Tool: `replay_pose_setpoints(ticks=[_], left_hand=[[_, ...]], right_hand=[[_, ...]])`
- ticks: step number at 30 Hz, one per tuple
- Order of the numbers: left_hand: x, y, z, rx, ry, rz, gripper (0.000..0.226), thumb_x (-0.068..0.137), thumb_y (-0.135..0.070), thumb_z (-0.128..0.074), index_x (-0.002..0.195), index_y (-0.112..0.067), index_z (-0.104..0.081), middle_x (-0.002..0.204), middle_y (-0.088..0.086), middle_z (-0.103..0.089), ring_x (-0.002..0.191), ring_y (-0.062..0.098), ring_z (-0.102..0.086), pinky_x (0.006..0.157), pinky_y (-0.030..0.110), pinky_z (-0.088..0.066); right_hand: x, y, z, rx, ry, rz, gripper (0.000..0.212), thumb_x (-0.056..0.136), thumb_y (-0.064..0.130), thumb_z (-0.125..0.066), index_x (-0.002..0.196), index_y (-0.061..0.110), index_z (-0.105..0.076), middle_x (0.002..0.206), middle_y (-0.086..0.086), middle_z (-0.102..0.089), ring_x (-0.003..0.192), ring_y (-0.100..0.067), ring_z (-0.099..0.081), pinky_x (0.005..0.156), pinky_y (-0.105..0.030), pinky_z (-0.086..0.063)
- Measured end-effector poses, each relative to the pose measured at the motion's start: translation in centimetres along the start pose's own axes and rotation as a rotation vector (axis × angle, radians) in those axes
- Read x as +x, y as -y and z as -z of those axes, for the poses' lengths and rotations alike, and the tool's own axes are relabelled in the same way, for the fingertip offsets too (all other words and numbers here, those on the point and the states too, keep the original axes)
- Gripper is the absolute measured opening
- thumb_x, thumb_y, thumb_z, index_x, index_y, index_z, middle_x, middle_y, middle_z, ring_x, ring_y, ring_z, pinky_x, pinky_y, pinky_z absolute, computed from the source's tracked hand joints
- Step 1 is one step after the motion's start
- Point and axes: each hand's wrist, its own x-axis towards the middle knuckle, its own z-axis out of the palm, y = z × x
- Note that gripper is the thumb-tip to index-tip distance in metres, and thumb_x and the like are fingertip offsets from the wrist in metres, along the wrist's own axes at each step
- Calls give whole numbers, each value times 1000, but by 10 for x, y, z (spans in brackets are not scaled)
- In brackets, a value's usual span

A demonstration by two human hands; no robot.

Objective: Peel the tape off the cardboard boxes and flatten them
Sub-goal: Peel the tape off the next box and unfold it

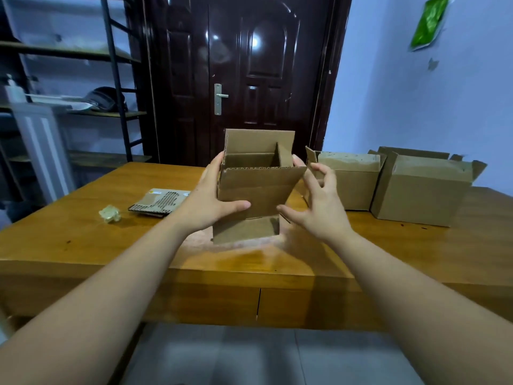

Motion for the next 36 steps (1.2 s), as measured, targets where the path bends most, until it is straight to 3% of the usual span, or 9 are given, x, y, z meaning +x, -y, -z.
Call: replay_pose_setpoints(ticks=[2, 6, 10, 14, 20, 23, 26, 31, 36], left_hand=[[-6, -7, 7, 23, 57, -5, 61, 81, -21, -76, 126, -35, -37, 110, -20, -54, 94, -14, -51, 78, 4, -40], [-11, -17, 10, 24, 86, -12, 29, 91, -19, -64, 108, -33, -45, 91, -26, -52, 81, -10, -50, 66, 5, -39], [-10, -24, 7, -76, 63, 20, 17, 92, -19, -63, 95, -33, -54, 87, -22, -58, 78, -7, -55, 60, 5, -42], [-10, -25, 7, -240, -72, 34, 18, 88, -11, -67, 88, -28, -62, 87, -12, -68, 76, 2, -66, 61, 11, -49], [-11, -23, 18, -711, -220, 140, 18, 88, 1, -60, 97, -14, -61, 84, -4, -71, 70, 8, -70, 56, 21, -56], [-8, -16, 28, -778, -267, 174, 21, 88, -1, -61, 108, -9, -58, 93, 1, -69, 73, 10, -70, 53, 23, -55], [-7, -2, 29, -660, -283, 205, 24, 91, -10, -61, 115, -9, -56, 98, 0, -67, 78, 8, -68, 58, 21, -54], [-5, 42, 26, -324, -425, 418, 34, 103, -33, -36, 98, -12, -62, 102, 8, -67, 87, 19, -61, 78, 33, -49], [-13, 108, 20, 712, -110, 396, 54, 97, -40, -48, 144, -16, -38, 154, 9, -30, 143, 29, -23, 116, 42, -22]], right_hand=[[10, -2, 19, -294, 97, 132, 92, 82, 37, -73, 145, 52, -9, 147, -9, -22, 104, -17, -51, 83, -26, -53], [28, 4, 39, -452, 81, 234, 90, 82, 33, -76, 152, 39, -19, 129, -12, -32, 74, -16, -50, 64, -23, -47], [37, 21, 41, -433, -44, 217, 50, 81, 34, -76, 125, 20, -55, 121, -11, -36, 88, -19, -48, 69, -33, -53], [40, 30, 39, -387, -126, 85, 47, 81, 42, -74, 114, 15, -53, 121, -10, -38, 106, -22, -43, 82, -36, -49], [36, 29, 37, 262, -45, -441, 83, 78, 49, -74, 143, 25, -28, 139, -10, -42, 120, -25, -50, 104, -44, -43], [28, 22, 34, 673, 334, -619, 52, 87, 36, -69, 131, 17, -48, 123, -6, -61, 102, -21, -62, 91, -42, -53], [22, 22, 23, 876, 451, -650, 8, 95, 16, -59, 103, 18, -61, 98, -2, -69, 89, -17, -65, 68, -30, -55], [24, 23, 2, 955, 216, -756, 9, 100, 15, -52, 95, 17, -59, 94, -4, -63, 75, -16, -60, 46, -20, -48], [21, 15, -17, 925, 1, -905, 21, 101, 28, -50, 104, 9, -59, 94, -5, -62, 70, -17, -58, 44, -19, -45]])
